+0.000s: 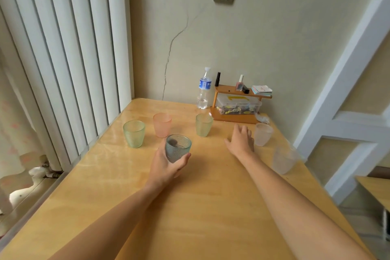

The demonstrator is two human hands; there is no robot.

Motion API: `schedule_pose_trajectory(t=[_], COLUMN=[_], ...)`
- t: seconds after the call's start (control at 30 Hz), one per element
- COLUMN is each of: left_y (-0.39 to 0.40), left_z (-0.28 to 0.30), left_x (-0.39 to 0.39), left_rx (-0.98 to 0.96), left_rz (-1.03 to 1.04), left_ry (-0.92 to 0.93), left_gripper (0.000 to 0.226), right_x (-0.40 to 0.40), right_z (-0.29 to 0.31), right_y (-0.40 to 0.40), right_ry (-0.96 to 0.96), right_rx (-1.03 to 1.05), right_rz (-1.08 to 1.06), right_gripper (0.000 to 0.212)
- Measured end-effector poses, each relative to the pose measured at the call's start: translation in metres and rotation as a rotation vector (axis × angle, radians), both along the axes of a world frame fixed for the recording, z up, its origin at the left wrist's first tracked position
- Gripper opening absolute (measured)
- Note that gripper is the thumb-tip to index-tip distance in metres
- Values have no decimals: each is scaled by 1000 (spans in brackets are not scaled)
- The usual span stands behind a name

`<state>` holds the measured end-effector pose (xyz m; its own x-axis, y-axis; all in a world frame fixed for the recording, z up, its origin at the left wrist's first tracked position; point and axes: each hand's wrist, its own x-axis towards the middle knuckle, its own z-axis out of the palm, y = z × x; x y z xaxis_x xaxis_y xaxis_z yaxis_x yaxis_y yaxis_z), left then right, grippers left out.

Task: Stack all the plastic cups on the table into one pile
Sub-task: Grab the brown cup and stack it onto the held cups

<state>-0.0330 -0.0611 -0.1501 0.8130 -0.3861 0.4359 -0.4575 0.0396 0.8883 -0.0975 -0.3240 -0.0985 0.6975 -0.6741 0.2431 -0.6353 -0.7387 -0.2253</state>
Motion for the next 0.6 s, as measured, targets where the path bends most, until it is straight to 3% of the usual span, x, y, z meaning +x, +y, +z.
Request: schedule_pose_trajectory(t=[0.27,0.6], left_y=[16,30], left_z=[8,6], left_x=[-8,-5], left_rx=[-67,49], left_rz=[-156,-201], left_ry=[142,153], left_gripper=[47,51], right_x=[-2,-14], right_z=[-14,-9], right_y=[-13,-5], right_ry=[2,17], right_rx=[-50,135], right_rz=[-92,-206], right_gripper=[68,87])
